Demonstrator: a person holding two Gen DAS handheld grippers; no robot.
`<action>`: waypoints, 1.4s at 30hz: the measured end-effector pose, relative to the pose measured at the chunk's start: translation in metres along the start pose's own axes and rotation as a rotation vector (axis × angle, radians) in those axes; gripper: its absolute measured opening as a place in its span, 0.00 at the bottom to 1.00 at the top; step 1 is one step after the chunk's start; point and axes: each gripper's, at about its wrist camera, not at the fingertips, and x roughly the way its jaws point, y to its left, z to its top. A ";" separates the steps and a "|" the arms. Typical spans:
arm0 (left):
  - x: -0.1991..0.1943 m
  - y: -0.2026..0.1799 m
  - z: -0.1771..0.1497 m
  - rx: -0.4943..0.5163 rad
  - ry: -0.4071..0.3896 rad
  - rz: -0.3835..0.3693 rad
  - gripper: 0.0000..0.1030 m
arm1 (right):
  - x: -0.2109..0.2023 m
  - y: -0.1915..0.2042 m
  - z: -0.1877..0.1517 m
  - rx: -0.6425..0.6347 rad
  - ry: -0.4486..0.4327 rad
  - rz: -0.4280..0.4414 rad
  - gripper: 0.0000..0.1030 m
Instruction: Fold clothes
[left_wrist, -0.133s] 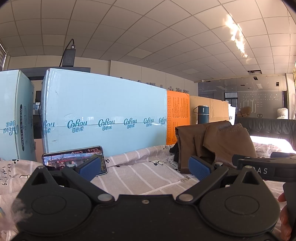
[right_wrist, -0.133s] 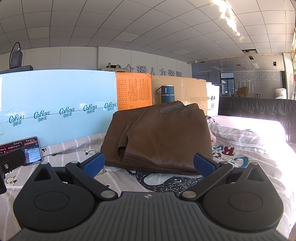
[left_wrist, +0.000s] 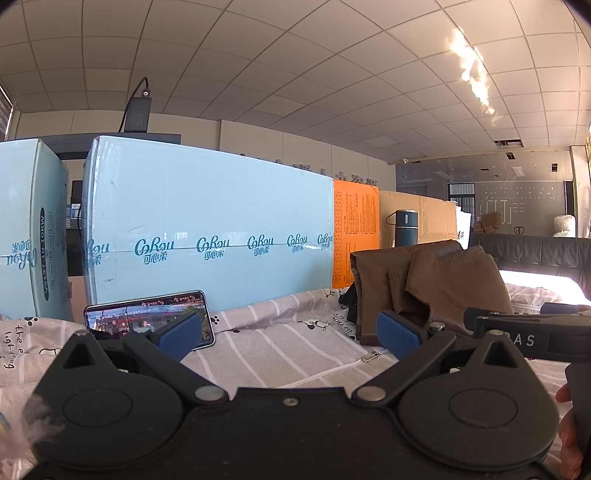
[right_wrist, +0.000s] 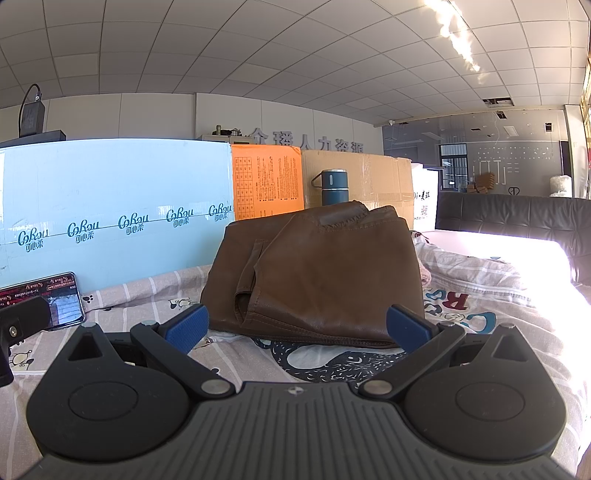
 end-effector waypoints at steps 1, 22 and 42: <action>0.000 0.000 0.000 0.000 0.000 0.000 1.00 | 0.000 0.000 0.000 0.000 0.000 0.000 1.00; 0.001 -0.001 0.000 0.009 0.000 -0.004 1.00 | -0.002 -0.001 -0.001 0.001 -0.002 0.000 1.00; 0.001 -0.004 0.000 0.026 0.006 0.011 1.00 | -0.001 0.000 0.000 0.000 -0.005 -0.001 1.00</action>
